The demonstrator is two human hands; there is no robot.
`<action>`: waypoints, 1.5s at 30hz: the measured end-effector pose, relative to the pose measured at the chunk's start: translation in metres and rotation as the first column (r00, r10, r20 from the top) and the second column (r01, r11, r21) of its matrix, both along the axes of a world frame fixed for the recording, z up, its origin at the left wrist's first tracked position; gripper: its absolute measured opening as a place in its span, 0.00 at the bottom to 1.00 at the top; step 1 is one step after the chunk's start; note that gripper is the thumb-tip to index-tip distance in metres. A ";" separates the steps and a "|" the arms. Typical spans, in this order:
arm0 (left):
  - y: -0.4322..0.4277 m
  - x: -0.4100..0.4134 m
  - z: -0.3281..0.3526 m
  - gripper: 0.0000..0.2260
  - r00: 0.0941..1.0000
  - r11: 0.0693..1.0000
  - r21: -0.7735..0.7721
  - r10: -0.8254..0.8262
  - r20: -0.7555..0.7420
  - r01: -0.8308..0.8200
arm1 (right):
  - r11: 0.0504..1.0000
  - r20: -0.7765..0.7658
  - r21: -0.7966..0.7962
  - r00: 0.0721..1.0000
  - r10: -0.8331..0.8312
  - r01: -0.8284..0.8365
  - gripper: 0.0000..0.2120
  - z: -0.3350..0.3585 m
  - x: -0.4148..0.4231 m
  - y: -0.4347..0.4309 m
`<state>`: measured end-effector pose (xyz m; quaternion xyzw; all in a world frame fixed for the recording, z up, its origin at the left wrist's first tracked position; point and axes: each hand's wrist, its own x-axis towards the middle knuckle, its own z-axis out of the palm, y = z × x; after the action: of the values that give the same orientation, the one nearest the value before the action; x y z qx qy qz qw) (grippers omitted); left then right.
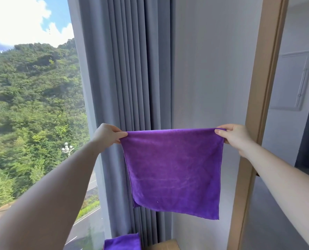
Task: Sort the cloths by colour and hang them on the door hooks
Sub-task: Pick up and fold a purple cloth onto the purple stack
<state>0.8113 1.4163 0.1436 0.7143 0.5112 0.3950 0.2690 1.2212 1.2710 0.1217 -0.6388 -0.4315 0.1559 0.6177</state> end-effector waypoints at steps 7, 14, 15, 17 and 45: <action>-0.001 -0.003 0.001 0.02 0.999 0.998 0.057 -0.028 -0.017 0.029 | 0.999 0.078 0.007 0.996 -0.032 0.032 0.02 0.001 0.005 0.000; -0.002 0.014 -0.003 0.07 0.999 0.998 0.055 -0.025 0.045 0.022 | 1.000 0.123 -0.014 0.992 -0.002 0.004 0.02 0.001 0.002 0.002; -0.003 0.017 -0.004 0.07 0.994 0.998 0.056 -0.023 0.105 0.017 | 0.999 0.092 -0.026 0.996 0.023 -0.020 0.03 0.000 0.001 0.003; -0.002 0.022 -0.010 0.06 0.970 0.999 0.037 0.005 0.244 -0.014 | 0.998 -0.007 -0.018 0.998 0.055 -0.055 0.05 0.000 -0.002 0.004; -0.033 0.055 -0.012 0.06 0.775 0.850 -0.361 -0.085 0.626 0.385 | 0.963 -0.292 -0.085 0.930 0.222 -0.257 0.11 0.001 -0.050 -0.005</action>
<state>0.8668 1.3837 0.1317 0.5290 0.3856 0.4224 0.6269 1.1715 1.2658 0.1232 -0.5892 -0.4044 0.3447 0.6086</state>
